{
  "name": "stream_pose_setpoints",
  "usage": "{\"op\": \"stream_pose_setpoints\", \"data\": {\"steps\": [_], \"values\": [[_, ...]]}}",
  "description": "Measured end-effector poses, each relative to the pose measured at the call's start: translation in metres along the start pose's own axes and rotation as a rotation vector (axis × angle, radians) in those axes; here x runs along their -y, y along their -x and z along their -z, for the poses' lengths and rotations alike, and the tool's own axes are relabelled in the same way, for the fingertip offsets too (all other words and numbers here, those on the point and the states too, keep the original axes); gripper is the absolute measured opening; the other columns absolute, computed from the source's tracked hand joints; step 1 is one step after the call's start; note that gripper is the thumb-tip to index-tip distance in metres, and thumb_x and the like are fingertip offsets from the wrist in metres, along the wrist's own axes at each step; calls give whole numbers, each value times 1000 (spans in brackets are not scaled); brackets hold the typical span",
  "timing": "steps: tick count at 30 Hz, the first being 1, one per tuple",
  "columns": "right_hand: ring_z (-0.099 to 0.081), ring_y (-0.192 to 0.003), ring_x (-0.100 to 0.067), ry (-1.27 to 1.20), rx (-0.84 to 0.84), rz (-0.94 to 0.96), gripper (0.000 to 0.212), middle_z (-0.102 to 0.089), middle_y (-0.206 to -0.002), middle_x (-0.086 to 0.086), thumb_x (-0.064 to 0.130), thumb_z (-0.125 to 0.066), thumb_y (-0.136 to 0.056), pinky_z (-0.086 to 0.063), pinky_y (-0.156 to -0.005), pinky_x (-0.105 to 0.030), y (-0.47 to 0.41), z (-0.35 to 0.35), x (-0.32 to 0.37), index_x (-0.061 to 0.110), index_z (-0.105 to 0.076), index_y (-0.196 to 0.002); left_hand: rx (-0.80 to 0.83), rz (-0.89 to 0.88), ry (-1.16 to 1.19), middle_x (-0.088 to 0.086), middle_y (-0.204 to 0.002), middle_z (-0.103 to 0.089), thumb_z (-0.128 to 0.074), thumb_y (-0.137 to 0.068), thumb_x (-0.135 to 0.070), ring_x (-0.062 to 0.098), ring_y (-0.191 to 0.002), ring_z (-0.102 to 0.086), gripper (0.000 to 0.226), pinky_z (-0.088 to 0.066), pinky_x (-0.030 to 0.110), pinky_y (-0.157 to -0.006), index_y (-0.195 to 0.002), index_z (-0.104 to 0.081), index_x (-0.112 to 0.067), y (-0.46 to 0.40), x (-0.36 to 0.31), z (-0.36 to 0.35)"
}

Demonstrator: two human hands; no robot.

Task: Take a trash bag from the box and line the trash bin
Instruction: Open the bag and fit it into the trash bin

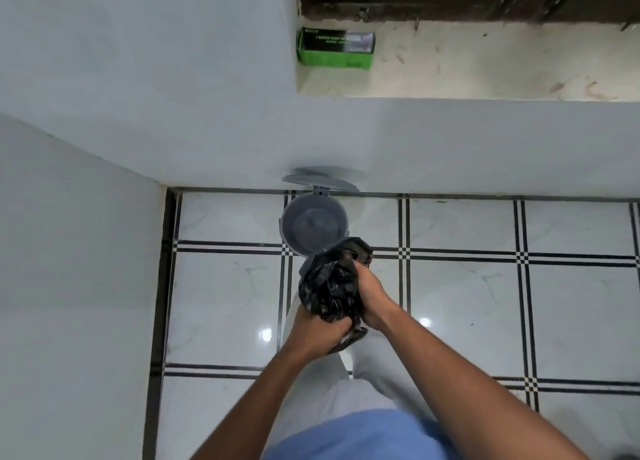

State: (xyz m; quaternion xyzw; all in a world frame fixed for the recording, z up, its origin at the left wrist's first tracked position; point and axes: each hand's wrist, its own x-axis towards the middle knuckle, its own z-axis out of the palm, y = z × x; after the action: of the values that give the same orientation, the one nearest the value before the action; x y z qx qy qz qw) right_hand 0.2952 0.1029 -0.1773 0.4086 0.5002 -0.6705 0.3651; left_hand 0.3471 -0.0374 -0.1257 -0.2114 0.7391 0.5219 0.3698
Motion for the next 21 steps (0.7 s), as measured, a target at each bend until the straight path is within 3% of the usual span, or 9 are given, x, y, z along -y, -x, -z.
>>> {"op": "stream_pose_setpoints", "data": {"steps": [3,7,9,11,14,17,19,21], "values": [[-77,-127,-32,-20,-25,-31,56,-82,-132,-13,54,-65,-99,-56,-116,-52,-38,-9,-11,14,-81,-134,9,-21,-21,-5,-83,-79,-84,-78,-23,6,-83,-77,18,-63,22,-77,-81,-69,-31,-26,36,-3],[-66,-140,-46,-158,-34,-113,91,-62,-156,-27,58,-86,-81,-52,-119,-64,-149,6,-67,1,-65,-150,-32,-59,39,4,-116,-77,-85,-78,-20,26,-111,-80,56,-69,45,-93,-131,-67,-18,-72,78,3],[-65,-141,-47,-178,-18,-99,86,-66,-151,-28,55,-82,-87,-51,-121,-64,-175,-4,-63,3,-63,-153,-86,-92,26,1,-124,-75,-84,-79,-17,22,-114,-80,68,-68,43,-93,-143,-61,-18,-106,93,7],[-63,-142,-48,-194,45,-92,69,-68,-148,-31,47,-65,-98,-47,-125,-63,-189,-18,-45,-1,-66,-149,-136,-131,21,-6,-128,-75,-84,-79,-11,16,-115,-79,77,-69,38,-91,-150,-57,-22,-140,106,9],[-62,-144,-50,-268,60,-96,69,-66,-150,-32,51,-60,-100,-43,-127,-63,-242,-25,-43,0,-70,-146,-172,-205,-19,-11,-134,-72,-85,-79,-12,9,-121,-75,83,-66,33,-95,-154,-54,-27,-192,121,13],[-76,-123,-41,-330,-49,-97,62,-80,-131,-23,57,-54,-106,-60,-108,-51,-301,-31,-44,6,-81,-129,-200,-231,-76,-18,-139,-66,-89,-78,-14,-4,-126,-66,86,-55,11,-99,-154,-53,-33,-255,139,14],[-80,-108,-34,-331,-61,-84,56,-85,-115,-18,53,-48,-110,-63,-93,-44,-331,-35,-37,9,-83,-117,-215,-186,-107,-22,-122,-72,-91,-76,-18,-12,-111,-68,69,-52,3,-84,-140,-66,-29,-296,148,14],[-80,-108,-32,-285,-79,-62,52,-86,-112,-15,52,-52,-109,-63,-94,-43,-362,-42,-27,11,-84,-116,-191,-130,-70,-25,-96,-77,-90,-76,-13,-15,-93,-71,46,-53,4,-70,-118,-75,-26,-335,156,15]]}}
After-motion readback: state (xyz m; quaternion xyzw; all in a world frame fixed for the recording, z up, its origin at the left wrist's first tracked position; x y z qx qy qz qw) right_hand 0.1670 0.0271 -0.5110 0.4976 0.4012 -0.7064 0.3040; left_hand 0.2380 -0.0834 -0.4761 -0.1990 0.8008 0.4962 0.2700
